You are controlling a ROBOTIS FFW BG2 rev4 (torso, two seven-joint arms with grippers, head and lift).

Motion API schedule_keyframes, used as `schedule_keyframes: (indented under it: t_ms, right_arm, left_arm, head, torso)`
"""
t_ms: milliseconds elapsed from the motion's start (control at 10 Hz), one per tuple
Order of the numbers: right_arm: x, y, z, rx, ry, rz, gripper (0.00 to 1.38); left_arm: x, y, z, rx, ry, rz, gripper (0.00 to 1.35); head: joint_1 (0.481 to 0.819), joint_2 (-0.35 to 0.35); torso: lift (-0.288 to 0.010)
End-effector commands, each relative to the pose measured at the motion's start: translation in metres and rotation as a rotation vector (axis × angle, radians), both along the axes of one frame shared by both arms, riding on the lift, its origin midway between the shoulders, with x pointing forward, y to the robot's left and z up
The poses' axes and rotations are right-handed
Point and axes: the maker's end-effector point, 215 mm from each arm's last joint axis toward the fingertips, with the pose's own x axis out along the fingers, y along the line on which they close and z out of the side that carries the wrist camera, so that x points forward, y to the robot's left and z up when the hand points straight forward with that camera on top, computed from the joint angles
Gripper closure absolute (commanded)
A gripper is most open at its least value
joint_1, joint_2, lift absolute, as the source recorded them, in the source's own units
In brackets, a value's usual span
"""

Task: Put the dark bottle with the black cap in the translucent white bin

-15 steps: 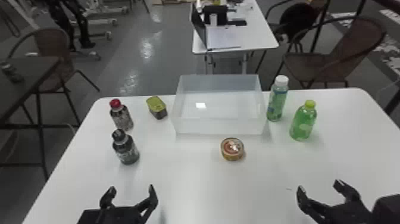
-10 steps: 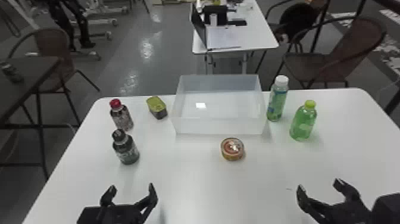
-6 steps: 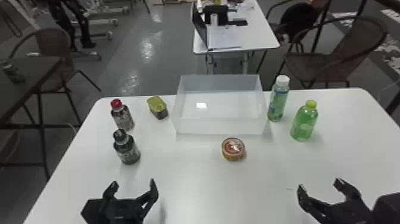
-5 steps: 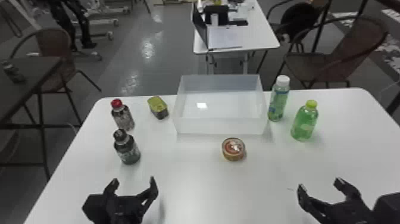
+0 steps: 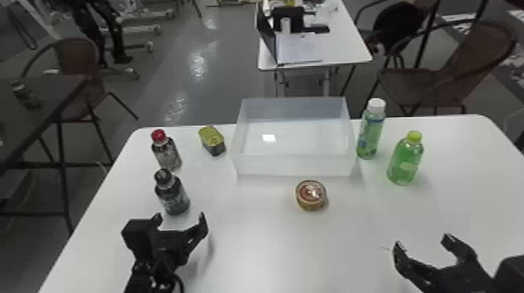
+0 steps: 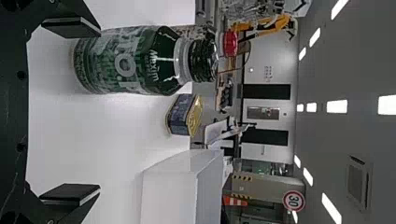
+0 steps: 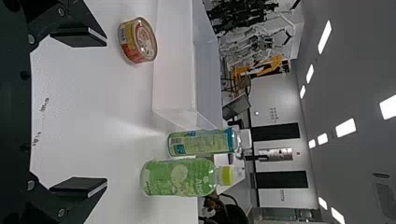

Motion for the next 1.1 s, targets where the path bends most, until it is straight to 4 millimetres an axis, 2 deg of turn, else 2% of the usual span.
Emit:
schedule_keyframes:
  t_ms: [0, 300, 600, 700, 800, 900, 1000]
  right_arm:
    - [0.000, 0.001, 0.000, 0.005, -0.001, -0.001, 0.22]
    - [0.002, 0.006, -0.001, 0.019, -0.002, 0.008, 0.22]
    - [0.001, 0.009, -0.002, 0.033, -0.002, 0.009, 0.22]
    - [0.001, 0.007, -0.002, 0.029, -0.004, 0.011, 0.22]
    - [0.002, 0.004, -0.003, 0.024, -0.004, 0.015, 0.22]
    - [0.001, 0.002, -0.004, 0.017, -0.003, 0.018, 0.22]
    - [-0.001, -0.002, -0.005, 0.009, -0.002, 0.022, 0.22]
  left_arm:
    - [0.017, 0.018, 0.000, 0.019, 0.010, 0.016, 0.13]
    - [0.049, 0.041, 0.000, 0.038, 0.021, -0.001, 0.13]
    - [0.066, 0.060, -0.010, 0.099, 0.061, -0.004, 0.15]
    - [0.069, 0.067, -0.014, 0.114, 0.072, 0.001, 0.20]
    - [0.071, 0.075, -0.015, 0.130, 0.079, 0.004, 0.35]
    - [0.071, 0.081, -0.010, 0.171, 0.066, 0.010, 0.64]
    - [0.069, 0.080, -0.010, 0.185, 0.059, 0.022, 0.74]
  head:
    - [0.695, 0.165]
    - [0.695, 0.190]
    - [0.695, 0.218]
    - [0.695, 0.222]
    - [0.695, 0.229]
    - [0.695, 0.235]
    - [0.695, 0.238]
  torso:
    - [-0.092]
    - [-0.092]
    - [-0.092]
    - [-0.092]
    - [-0.092]
    - [-0.092]
    - [-0.092]
